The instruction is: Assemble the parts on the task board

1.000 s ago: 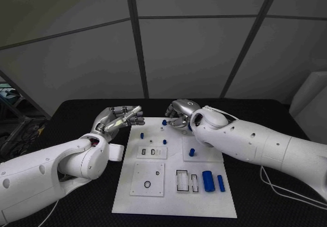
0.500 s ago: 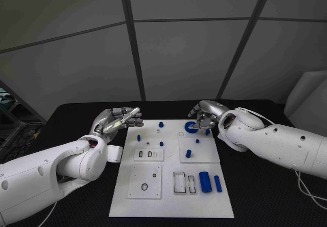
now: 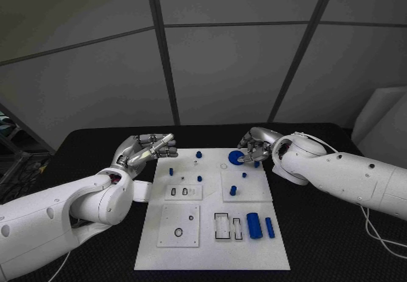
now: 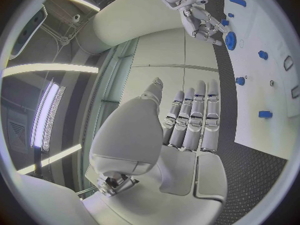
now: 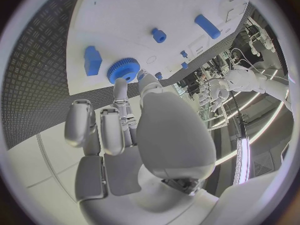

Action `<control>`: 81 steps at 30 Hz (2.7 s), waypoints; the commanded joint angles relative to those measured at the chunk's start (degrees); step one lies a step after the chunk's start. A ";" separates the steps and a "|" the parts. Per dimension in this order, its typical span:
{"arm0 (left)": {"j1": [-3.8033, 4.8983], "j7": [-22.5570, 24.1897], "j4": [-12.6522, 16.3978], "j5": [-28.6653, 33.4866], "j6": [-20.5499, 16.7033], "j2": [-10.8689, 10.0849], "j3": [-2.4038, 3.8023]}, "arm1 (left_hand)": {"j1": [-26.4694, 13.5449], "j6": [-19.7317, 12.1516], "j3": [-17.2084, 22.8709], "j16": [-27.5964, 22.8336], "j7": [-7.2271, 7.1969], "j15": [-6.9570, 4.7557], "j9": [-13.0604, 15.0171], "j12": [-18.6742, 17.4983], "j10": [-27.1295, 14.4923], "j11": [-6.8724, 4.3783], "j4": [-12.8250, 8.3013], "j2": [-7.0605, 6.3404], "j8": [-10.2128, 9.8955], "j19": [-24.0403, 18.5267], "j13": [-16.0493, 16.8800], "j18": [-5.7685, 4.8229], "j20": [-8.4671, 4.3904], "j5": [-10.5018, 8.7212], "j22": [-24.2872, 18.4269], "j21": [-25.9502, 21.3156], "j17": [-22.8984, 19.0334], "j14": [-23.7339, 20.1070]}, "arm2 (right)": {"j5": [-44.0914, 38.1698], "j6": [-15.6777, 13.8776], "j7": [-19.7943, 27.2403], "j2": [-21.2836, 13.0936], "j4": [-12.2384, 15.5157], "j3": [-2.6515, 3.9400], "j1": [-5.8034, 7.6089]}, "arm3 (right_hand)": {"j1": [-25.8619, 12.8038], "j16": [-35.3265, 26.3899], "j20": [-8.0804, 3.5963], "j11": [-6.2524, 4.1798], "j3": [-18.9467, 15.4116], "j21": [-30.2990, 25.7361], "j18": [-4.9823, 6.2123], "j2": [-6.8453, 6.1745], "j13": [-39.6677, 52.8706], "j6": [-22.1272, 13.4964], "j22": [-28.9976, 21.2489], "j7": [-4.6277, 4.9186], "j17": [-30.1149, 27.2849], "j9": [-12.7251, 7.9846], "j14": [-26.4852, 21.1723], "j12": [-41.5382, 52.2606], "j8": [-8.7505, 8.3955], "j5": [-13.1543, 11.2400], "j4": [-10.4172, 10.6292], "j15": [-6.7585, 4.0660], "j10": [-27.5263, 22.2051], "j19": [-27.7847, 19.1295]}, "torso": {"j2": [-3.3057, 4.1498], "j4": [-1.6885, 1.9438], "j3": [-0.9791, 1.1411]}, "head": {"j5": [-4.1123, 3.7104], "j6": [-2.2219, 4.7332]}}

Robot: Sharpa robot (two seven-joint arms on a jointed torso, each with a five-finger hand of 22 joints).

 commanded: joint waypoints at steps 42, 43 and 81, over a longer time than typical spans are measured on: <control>0.08 0.31 -0.18 -0.10 0.53 0.13 0.05 | -0.19 -0.03 -0.01 -0.33 0.26 0.16 -0.05 -0.28 -0.10 0.25 -0.52 0.49 -0.35 -0.21 -0.01 -0.75 0.11 -0.31 0.11 0.22 0.14 -0.03 | -6.46 0.37 -0.41 3.25 -1.60 0.03 0.12 | 2.14 6.59 -0.12 -0.79 2.98 4.35 -2.26 5.87 42.56 8.03 7.91 -1.28 14.03 0.24 4.60 39.34 3.09 1.01 -2.17 0.01 14.32 5.71 | -0.02 -0.12 0.02 | 0.15 -0.64; 0.08 0.32 -0.18 -0.10 0.54 0.13 0.05 | -0.19 -0.03 -0.01 -0.33 0.26 0.16 -0.05 -0.28 -0.10 0.25 -0.52 0.49 -0.35 -0.21 -0.01 -0.75 0.11 -0.31 0.11 0.22 0.14 -0.03 | -6.83 -0.55 -0.13 3.19 -1.20 0.03 0.12 | 2.22 6.64 -0.22 -0.92 3.25 4.44 -2.30 5.93 42.87 8.43 8.09 -1.42 14.15 0.28 4.62 39.60 3.15 1.25 -2.30 -0.09 14.48 5.84 | -0.03 -0.10 0.01 | 0.14 -0.65; 0.10 0.28 -0.17 -0.10 0.79 0.62 0.06 | -0.19 -0.03 -0.01 -0.33 0.26 0.16 -0.05 -0.28 -0.10 0.25 -0.52 0.49 -0.35 -0.21 -0.01 -0.75 0.11 -0.31 0.11 0.22 0.14 -0.03 | -12.80 -4.77 0.33 16.36 -3.93 -0.66 0.09 | 1.88 6.73 -0.73 -1.19 5.10 5.04 -2.58 5.49 43.86 9.39 9.32 -1.64 14.42 0.06 4.66 40.25 2.21 2.68 -3.08 -0.45 14.80 6.73 | 0.06 0.05 -0.03 | 1.06 -0.63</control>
